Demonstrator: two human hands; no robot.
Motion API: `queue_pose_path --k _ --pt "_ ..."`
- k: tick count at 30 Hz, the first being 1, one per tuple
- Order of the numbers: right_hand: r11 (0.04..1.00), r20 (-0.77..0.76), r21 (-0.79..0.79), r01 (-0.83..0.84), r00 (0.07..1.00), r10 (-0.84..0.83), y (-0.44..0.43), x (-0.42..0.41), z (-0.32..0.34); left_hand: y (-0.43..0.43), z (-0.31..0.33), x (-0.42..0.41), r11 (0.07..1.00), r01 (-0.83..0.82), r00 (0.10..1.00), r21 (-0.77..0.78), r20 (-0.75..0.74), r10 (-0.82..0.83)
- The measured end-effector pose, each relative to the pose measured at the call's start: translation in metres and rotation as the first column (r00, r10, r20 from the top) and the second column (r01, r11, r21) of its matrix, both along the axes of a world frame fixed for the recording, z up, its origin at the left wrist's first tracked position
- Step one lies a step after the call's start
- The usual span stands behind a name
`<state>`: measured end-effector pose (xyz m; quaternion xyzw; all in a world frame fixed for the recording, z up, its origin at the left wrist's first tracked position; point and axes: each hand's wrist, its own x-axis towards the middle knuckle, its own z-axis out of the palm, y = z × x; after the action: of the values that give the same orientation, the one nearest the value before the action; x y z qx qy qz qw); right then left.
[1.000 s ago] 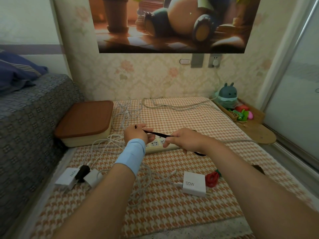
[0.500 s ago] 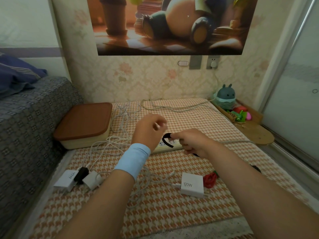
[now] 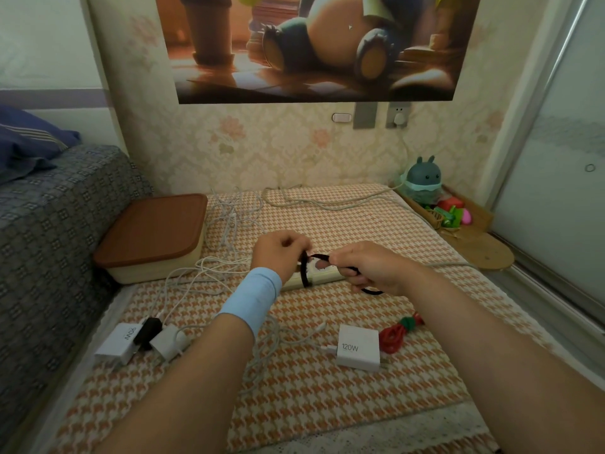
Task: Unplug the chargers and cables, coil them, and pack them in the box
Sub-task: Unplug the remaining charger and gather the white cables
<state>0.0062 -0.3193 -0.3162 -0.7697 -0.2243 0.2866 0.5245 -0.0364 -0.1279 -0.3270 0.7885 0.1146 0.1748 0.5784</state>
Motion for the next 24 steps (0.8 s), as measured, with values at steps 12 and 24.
queue_pose_path --k 12,24 --pt "0.920 0.060 -0.384 0.079 0.996 -0.061 -0.037 0.019 -0.020 0.000 0.006 0.005 0.907 -0.236 0.971 -0.348 -0.037 0.238" --pt "0.856 0.287 -0.496 0.142 0.958 0.007 -0.048 0.029 -0.011 -0.012 0.006 0.002 0.967 0.039 0.993 -0.253 -0.102 -0.067"
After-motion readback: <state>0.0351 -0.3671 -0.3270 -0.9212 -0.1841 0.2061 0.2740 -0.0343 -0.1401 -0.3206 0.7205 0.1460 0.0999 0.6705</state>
